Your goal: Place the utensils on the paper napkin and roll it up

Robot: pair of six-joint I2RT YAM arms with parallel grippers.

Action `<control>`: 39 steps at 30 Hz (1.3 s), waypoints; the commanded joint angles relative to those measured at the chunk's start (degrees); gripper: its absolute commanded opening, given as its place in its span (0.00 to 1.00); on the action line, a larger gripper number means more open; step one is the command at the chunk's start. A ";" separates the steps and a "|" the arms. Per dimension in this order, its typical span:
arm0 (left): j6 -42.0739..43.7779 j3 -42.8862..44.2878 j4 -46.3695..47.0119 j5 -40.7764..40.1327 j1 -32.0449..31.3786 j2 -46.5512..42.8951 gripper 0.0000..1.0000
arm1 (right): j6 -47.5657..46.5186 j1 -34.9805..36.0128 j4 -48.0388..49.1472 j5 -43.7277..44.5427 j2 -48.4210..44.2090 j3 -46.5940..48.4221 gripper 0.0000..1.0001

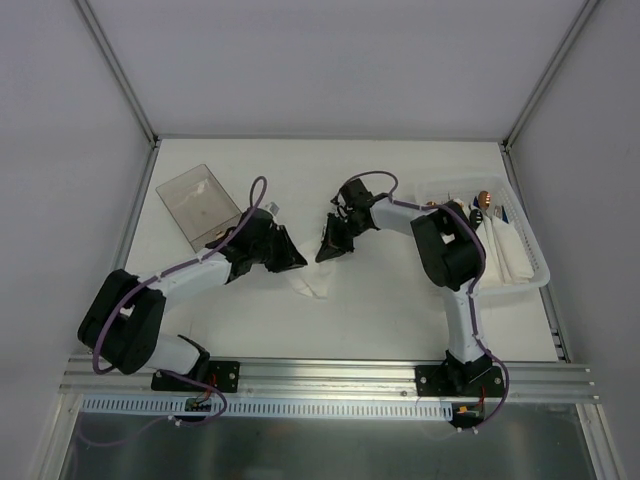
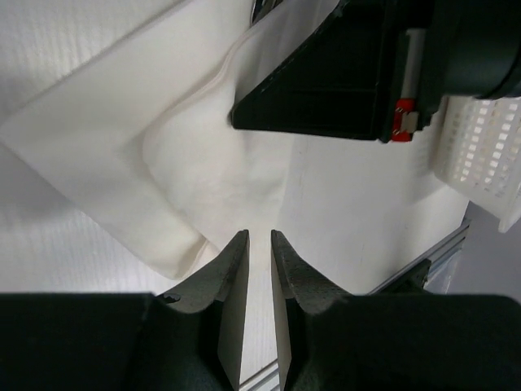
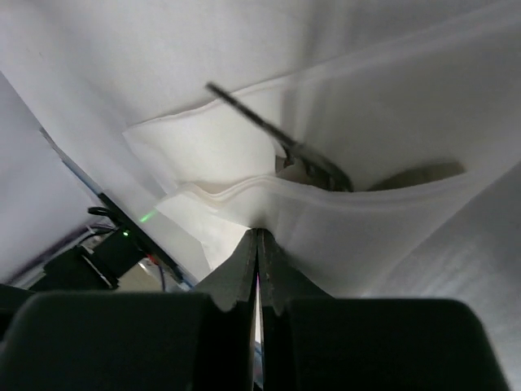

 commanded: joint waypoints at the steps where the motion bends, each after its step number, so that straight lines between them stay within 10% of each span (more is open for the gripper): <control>1: -3.64 1.65 -0.31 0.18 -3.43 3.71 0.17 | 8.37 -1.05 -2.41 7.73 -0.51 -5.38 0.00; 18: -9.98 -2.12 -0.48 -1.06 -0.82 16.47 0.10 | 11.73 -3.68 1.11 5.89 -2.88 -9.78 0.00; 39: 4.61 1.57 -4.09 0.27 4.66 4.09 0.15 | 2.58 -3.86 -2.84 2.99 -1.40 -6.80 0.00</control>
